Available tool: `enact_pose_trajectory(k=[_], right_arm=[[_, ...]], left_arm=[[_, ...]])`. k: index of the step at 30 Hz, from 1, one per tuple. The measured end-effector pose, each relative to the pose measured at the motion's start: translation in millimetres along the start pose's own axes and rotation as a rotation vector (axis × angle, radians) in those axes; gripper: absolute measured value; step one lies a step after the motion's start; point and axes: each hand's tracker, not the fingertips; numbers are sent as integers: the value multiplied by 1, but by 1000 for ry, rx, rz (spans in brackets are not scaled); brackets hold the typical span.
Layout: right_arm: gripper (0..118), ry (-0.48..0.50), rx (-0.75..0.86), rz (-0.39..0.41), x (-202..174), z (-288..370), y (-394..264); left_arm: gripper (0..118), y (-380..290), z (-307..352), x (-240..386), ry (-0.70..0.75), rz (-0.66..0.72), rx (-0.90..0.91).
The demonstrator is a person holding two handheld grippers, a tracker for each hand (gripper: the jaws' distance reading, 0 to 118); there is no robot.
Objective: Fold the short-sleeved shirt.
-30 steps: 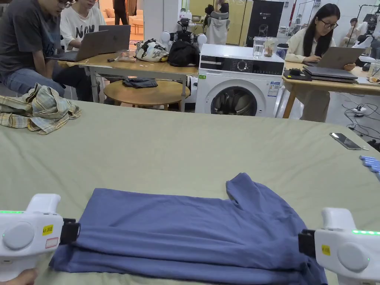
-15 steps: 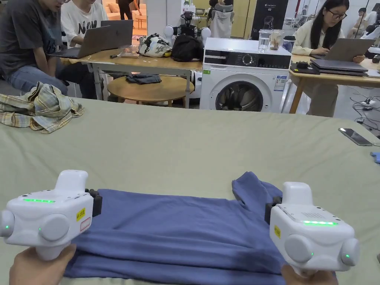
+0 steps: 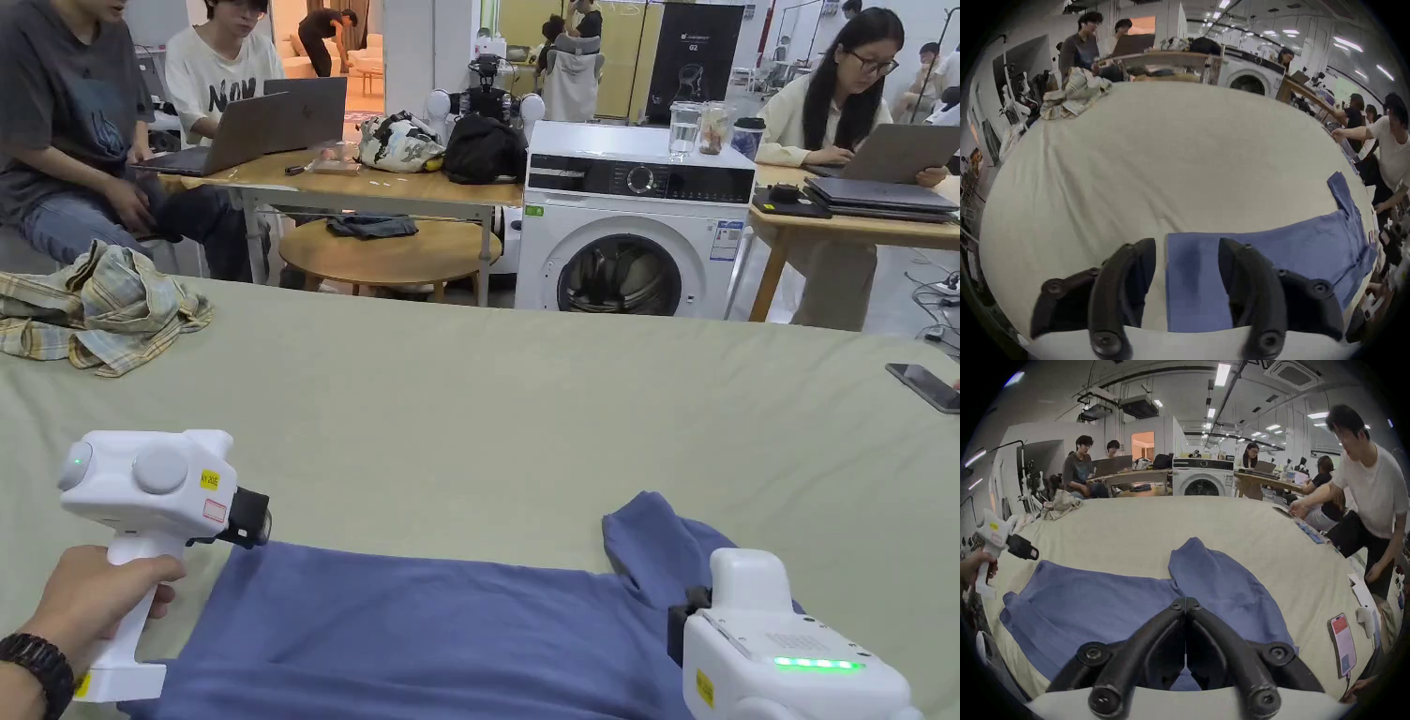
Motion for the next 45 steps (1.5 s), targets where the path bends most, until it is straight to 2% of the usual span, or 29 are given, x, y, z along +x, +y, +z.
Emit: enact_pose_trajectory(k=[2, 6, 7, 9, 10, 11, 15, 17, 18, 19, 20, 21, 22, 26, 27, 30, 33, 35, 36, 37, 39, 45], right_arm=[[0, -2, -14, -2, 4, -5, -2], [0, -14, -40, -9, 11, -10, -5], [0, -16, -45, -9, 12, -10, -4], [0, -18, -62, -15, 17, -11, -4], [0, -13, -68, -23, 20, -12, -2], [0, -12, -75, -29, 23, -14, 0], [0, -16, -107, -46, 39, -26, 21], [0, -34, -126, -46, 50, -35, 36], [5, -45, -138, -50, 58, -44, 45], [17, -57, -163, -42, 66, -56, 56], [38, -57, -199, -41, 74, -68, 66], [53, -65, -237, -38, 82, -82, 76], [60, -50, -262, -52, 90, -96, 78], [60, -61, -380, -48, 111, -148, 90], [60, -39, -404, -39, 116, -159, 89], [60, -72, -476, 1, 121, -183, 80], [60, -39, -554, -33, 131, -202, 69], [57, -19, -529, -92, 137, -198, 65], [50, -27, -520, -102, 138, -196, 67], [39, -32, -519, -98, 137, -196, 67], [2, -39, -501, -64, 135, -194, 63], [0, -12, -450, -54, 136, -169, 64]], left_arm=[[58, 2, -17, -1, 31, 11, -44], [57, -8, -45, 4, 71, -14, -189], [56, -13, -41, 8, 79, -13, -137], [29, -15, -35, 19, 110, -41, -86], [9, -17, -34, 25, 104, -61, -72], [0, -18, -32, 32, 87, -97, -51], [0, -23, -24, 41, 102, -136, -36], [0, -20, -15, 31, 66, -92, 9], [0, -21, -8, 29, 27, -65, 23], [0, -23, -1, 28, 18, -45, 37], [0, -20, 1, 23, 26, -46, 52], [0, -22, 8, 23, 26, -47, 61], [0, -23, 12, 22, 21, -39, 70], [0, -24, 19, 17, -2, -13, 93], [0, -26, 22, 17, -4, -9, 99], [0, -27, 23, 15, -10, -1, 110], [0, -29, 26, 16, -8, -1, 119], [0, -30, 29, 15, -10, 0, 122], [0, -31, 29, 16, -10, 0, 124], [0, -31, 30, 17, -8, -2, 124], [0, -31, 31, 17, -8, -5, 135], [0, -34, 37, 20, -13, 0, 143]])
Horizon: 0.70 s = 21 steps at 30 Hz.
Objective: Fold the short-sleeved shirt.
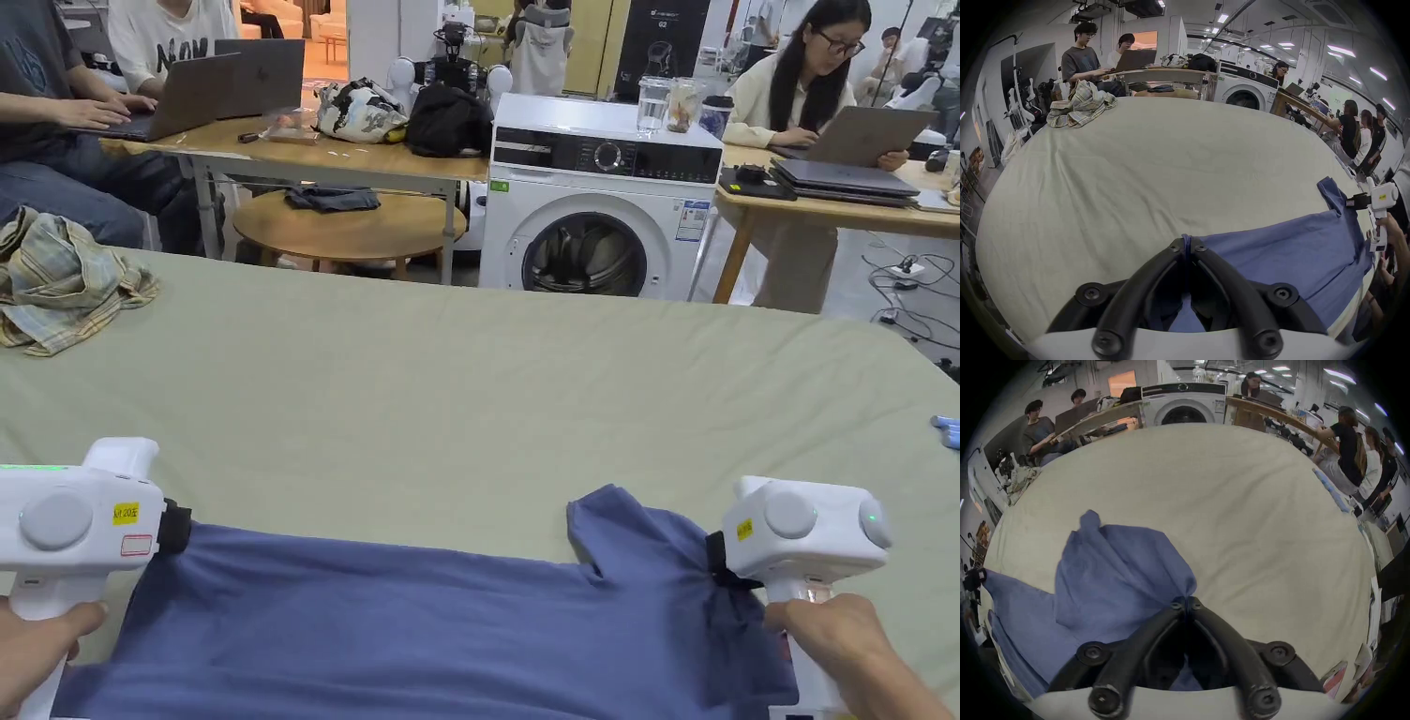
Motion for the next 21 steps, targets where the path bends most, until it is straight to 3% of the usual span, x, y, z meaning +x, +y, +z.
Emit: enact_pose_trajectory(k=[11, 21], right_arm=[[0, 33, 201, -3, -6, 120, -55], [0, 32, 220, 19, 0, 197, -107]], left_arm=[[0, -19, 57, -8, -16, 1, 73], [0, -49, 119, -21, -63, 9, 135]])
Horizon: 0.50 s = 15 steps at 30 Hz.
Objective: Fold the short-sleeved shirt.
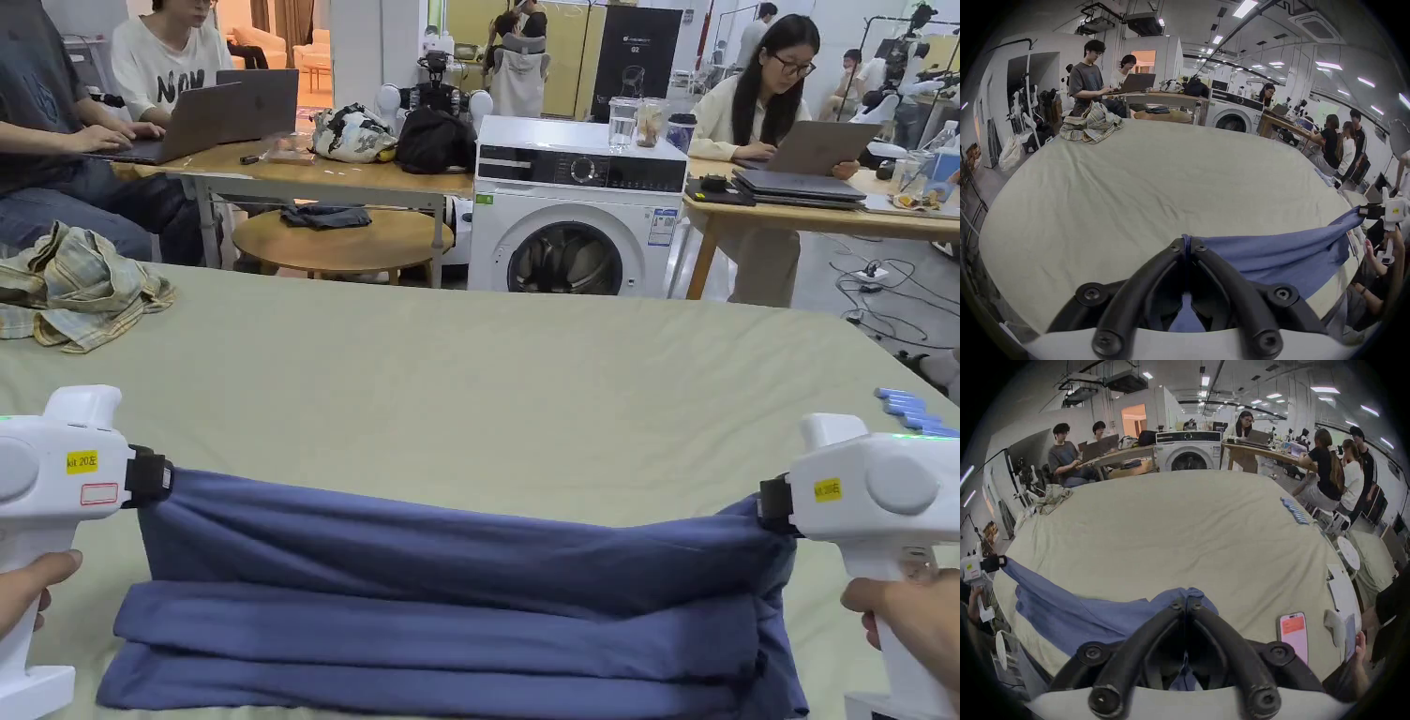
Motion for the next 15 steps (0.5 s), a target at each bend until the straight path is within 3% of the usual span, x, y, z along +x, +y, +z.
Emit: enact_pose_trajectory(k=[6, 10, 15], right_arm=[[0, -18, -126, 70, -5, 13, -38], [0, -39, -254, 120, 1, -15, -62], [0, -59, -305, 93, 4, -55, -89]], left_arm=[[0, -29, 3, -10, -33, 17, -133], [0, -52, -11, -11, -13, -6, -288], [0, -85, -38, -3, 26, -55, -414]])
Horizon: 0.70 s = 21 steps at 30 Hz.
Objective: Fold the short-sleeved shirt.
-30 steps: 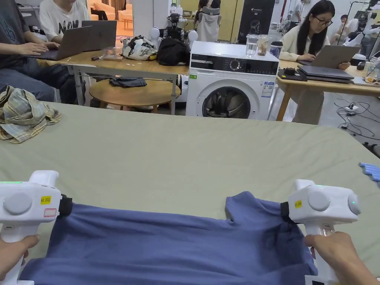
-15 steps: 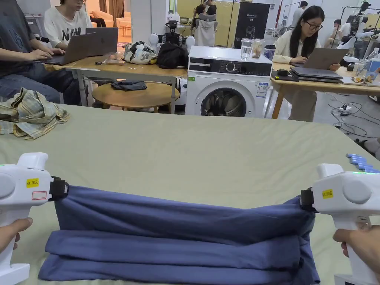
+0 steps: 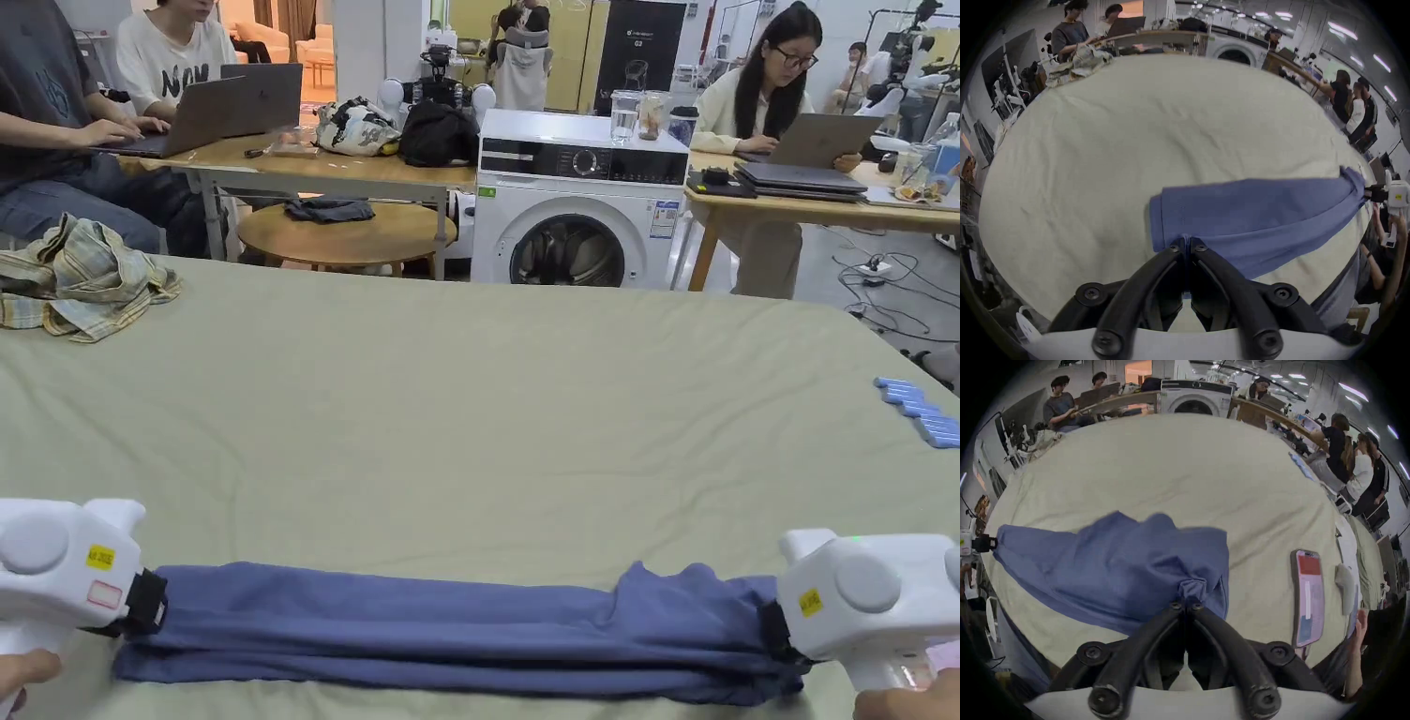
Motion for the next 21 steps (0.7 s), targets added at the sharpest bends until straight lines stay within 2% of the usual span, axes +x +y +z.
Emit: enact_pose_trajectory(k=[8, 9, 10, 11, 12, 14, 19, 21], right_arm=[[1, 2, 15, -46, 3, -12, -10], [7, -14, 12, -46, 2, -8, -8], [20, -64, 26, -35, -1, -1, -7], [44, -129, 73, -15, -6, 8, -5], [55, -163, 111, 3, -9, 15, -3], [56, -179, 201, 2, -16, 30, 6], [56, -188, 391, -66, -40, 52, 22], [56, -138, 518, -82, -51, 54, 24]], left_arm=[[0, -11, -6, 2, 13, 44, 28], [0, -10, -3, 2, 12, 55, 32], [5, -9, 3, 4, 15, 69, 48], [17, -7, 8, 4, 27, 73, 91], [23, -5, 14, 6, 45, 68, 132], [33, 0, 25, 13, 70, 54, 223], [34, 12, 38, 28, 98, 27, 422], [34, 14, 42, 39, 92, 20, 501]])
